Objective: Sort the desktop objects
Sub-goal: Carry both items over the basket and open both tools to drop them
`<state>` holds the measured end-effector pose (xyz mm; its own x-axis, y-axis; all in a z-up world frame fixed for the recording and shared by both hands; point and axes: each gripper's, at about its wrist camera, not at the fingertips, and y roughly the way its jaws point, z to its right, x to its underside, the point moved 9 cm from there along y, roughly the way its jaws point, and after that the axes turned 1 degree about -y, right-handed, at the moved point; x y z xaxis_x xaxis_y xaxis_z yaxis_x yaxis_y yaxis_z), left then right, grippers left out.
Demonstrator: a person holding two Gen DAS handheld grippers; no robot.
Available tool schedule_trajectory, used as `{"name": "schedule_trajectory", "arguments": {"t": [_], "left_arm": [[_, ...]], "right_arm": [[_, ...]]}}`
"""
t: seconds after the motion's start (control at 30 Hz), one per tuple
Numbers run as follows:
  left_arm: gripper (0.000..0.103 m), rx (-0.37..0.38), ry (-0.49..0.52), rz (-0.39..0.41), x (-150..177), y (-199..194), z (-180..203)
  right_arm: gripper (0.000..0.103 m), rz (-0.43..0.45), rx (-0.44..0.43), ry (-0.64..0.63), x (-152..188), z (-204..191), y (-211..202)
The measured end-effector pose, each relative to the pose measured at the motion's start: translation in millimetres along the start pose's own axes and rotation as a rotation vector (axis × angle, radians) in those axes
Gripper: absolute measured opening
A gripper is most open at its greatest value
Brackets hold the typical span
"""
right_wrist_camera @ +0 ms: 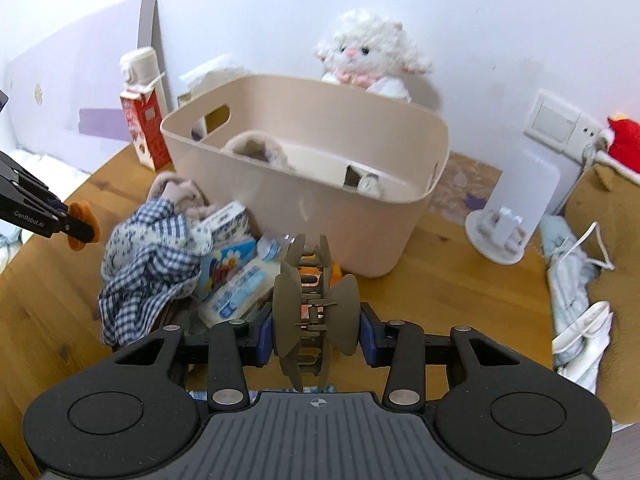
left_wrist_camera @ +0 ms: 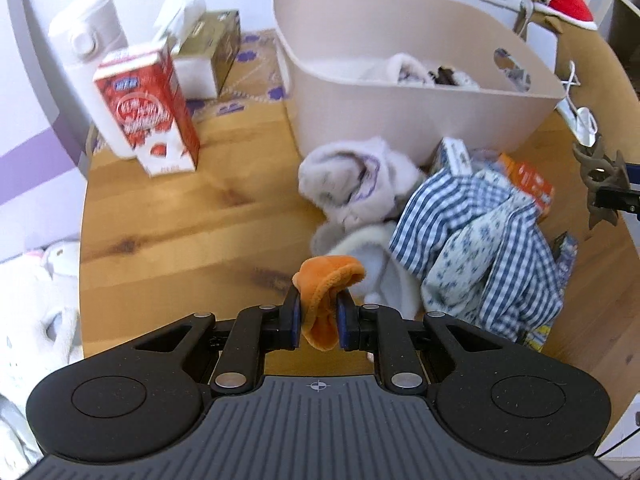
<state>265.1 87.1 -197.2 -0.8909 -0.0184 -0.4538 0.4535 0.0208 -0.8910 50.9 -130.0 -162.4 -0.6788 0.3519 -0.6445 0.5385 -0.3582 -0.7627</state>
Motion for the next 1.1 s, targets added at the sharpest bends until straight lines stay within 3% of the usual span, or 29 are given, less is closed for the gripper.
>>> {"name": "schedule_trajectory", "arguments": {"t": [0.57, 1.1], "left_arm": [[0.017, -0.028, 0.049, 0.186, -92, -36, 6], [0.017, -0.022, 0.128, 0.205, -152, -15, 36]], "right_arm": [[0.039, 0.104, 0.065, -0.017, -55, 25, -21], [0.039, 0.148, 0.144, 0.008, -109, 49, 5]]}}
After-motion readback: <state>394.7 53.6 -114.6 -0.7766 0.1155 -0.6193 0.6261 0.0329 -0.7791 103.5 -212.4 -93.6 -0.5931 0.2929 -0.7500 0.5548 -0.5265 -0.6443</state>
